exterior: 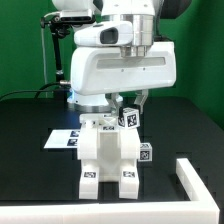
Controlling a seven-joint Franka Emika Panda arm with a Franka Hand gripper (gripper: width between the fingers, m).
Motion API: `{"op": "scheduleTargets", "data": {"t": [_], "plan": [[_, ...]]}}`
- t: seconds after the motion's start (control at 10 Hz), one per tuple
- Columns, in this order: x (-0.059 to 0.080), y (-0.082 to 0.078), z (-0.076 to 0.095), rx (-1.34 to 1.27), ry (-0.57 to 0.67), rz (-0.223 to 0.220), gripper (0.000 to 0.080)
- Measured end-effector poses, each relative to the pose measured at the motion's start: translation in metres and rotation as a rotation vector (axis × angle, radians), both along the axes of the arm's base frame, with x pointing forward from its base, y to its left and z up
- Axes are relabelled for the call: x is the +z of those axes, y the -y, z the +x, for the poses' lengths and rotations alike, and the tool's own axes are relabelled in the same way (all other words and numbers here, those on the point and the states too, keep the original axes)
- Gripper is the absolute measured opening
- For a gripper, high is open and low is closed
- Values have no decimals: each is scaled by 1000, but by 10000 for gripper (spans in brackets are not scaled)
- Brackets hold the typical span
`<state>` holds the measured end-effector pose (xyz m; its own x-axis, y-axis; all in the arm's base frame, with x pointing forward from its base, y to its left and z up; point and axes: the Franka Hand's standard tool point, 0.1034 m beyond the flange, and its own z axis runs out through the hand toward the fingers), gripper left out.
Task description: Assemble chair
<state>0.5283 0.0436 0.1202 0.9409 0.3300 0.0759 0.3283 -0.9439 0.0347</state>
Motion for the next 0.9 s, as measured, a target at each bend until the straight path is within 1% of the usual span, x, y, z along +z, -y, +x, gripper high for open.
{"op": "scheduleTargets", "data": {"t": [0.2,0.4,0.5,0.7,0.9], "plan": [[0,0,1,-229,8,23,281],[0,-1,2,-479,18,59,281],[0,-5,3,-591,24,71,281],[0,-5,3,-771,23,90,281],[0,-7,3,-864,21,104,282]]}}
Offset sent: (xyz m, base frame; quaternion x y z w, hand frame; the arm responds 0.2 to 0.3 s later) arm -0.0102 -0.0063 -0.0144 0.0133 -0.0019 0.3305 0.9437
